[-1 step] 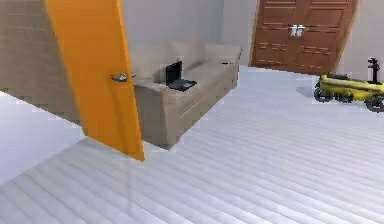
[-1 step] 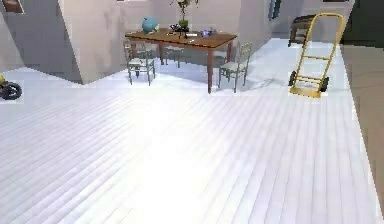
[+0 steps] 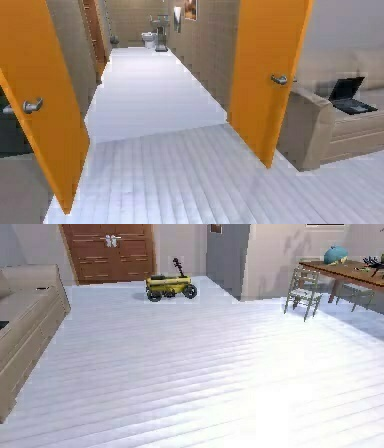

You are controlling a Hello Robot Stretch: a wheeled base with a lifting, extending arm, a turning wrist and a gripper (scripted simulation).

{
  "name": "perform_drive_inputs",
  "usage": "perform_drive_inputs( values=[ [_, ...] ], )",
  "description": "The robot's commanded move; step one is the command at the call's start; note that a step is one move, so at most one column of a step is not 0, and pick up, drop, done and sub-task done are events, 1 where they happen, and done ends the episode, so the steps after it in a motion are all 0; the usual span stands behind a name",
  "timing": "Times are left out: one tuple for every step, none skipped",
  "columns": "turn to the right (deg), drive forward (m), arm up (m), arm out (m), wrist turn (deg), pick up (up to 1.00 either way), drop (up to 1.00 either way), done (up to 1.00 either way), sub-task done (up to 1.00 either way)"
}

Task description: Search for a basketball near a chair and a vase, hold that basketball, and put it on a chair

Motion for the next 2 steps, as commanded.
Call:
perform_drive_inputs(
  values=[
    [-9.0,0.0,0.0,0.0,0.0,0.0,0.0,0.0,0.0],
    [-3.0,0.0,0.0,0.0,0.0,0.0,0.0,0.0,0.0]
  ],
)
